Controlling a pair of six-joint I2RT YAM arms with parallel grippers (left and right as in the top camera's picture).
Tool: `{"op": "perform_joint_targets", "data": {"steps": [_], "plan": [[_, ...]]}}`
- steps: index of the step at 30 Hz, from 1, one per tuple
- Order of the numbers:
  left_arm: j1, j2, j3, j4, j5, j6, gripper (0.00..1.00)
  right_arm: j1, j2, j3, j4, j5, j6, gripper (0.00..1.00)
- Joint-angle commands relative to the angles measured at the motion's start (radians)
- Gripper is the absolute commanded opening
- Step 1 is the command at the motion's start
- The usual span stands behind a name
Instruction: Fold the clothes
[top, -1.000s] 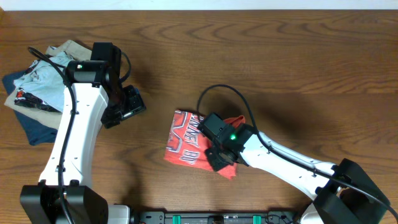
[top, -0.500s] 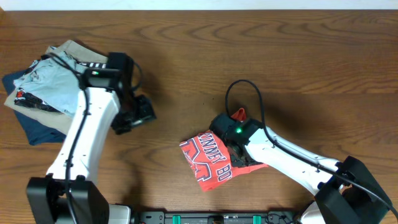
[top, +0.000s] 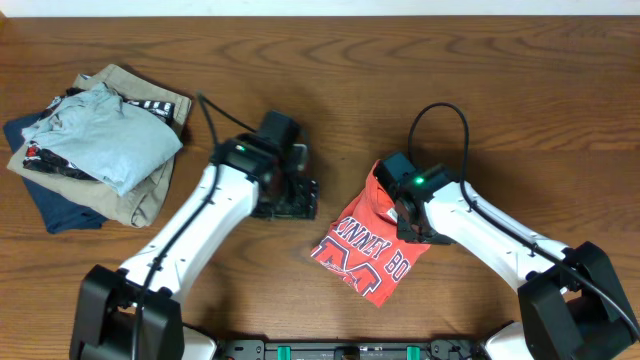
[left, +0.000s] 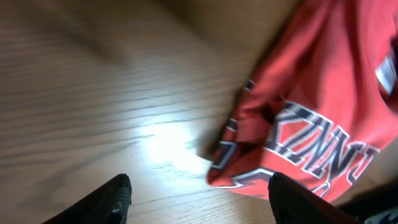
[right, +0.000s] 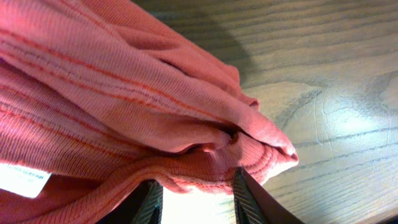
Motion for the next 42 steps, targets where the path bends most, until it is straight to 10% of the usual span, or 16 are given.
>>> {"op": "perform_joint_targets", "data": {"steps": [1,21,31,42], "plan": [[-0.066,0.014,-0.018,0.021,0.017,0.039,0.73,-0.023,0.0,0.008,0.025,0.027,-0.029,0.37],[-0.197,0.243,-0.019,0.192,0.059,0.093,0.73,-0.062,0.0,0.008,0.068,0.046,-0.043,0.36],[-0.178,0.282,-0.019,0.189,-0.078,-0.34,0.73,-0.111,0.001,0.008,0.18,-0.008,-0.171,0.33],[-0.175,0.202,-0.013,0.114,0.003,-0.418,0.71,-0.151,-0.004,0.012,0.325,-0.004,-0.297,0.42]]}}
